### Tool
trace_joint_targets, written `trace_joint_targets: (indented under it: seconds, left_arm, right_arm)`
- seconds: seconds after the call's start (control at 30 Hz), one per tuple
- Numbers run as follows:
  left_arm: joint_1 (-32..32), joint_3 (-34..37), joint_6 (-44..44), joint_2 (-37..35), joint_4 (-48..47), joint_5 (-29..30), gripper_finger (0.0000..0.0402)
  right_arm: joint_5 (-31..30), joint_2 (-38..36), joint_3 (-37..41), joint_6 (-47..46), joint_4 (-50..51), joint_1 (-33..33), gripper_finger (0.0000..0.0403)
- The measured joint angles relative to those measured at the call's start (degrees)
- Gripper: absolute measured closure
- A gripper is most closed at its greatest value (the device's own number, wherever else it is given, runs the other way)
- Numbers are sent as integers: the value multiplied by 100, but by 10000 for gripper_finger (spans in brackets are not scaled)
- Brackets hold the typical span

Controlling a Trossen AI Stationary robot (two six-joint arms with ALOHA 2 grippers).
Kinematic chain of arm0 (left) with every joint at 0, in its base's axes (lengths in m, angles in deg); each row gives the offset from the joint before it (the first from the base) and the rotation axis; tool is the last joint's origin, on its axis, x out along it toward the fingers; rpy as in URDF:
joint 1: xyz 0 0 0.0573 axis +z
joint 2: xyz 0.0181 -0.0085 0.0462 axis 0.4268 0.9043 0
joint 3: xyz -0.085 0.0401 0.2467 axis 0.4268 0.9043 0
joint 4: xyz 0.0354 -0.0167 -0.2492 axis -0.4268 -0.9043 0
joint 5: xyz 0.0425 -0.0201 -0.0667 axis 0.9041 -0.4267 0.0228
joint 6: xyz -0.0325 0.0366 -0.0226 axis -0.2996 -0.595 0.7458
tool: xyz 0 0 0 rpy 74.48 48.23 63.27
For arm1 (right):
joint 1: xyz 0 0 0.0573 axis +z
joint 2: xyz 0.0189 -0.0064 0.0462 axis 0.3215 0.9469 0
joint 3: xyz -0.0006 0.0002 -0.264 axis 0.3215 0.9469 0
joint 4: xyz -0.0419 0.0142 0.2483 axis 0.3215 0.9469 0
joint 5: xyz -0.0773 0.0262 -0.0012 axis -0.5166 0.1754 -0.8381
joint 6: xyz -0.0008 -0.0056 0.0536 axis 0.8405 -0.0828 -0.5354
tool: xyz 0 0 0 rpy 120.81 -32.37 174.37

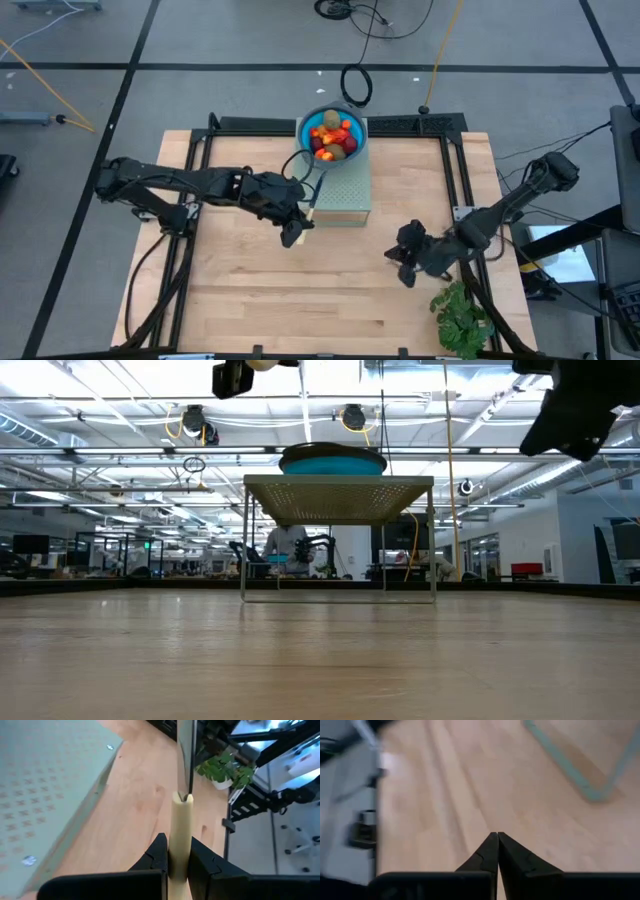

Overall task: Pick & Place Fruit
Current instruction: Put the knife on the shelf

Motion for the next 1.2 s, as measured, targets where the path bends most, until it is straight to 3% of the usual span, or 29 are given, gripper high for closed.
trace_joint_targets:
  seconds: [0.43,0.6,0.77,1.2]
  left_arm:
    - [370,-997,-404,32,-1383,-168,377]
    - [503,-1263,-601,291,-1775,-411,377]
    - [588,-1727,-938,762,-2247,-609,377]
    - [785,-4080,-1974,2703,-3794,-393,377]
  right_arm:
    - [1675,-2494,2394,2045,-3542,-670,403]
    - [1895,-3179,2986,2713,-4276,-895,403]
    - [1975,-3655,3314,2892,-4439,-1007,403]
    - [3682,-4119,3429,2955,-4256,-1675,403]
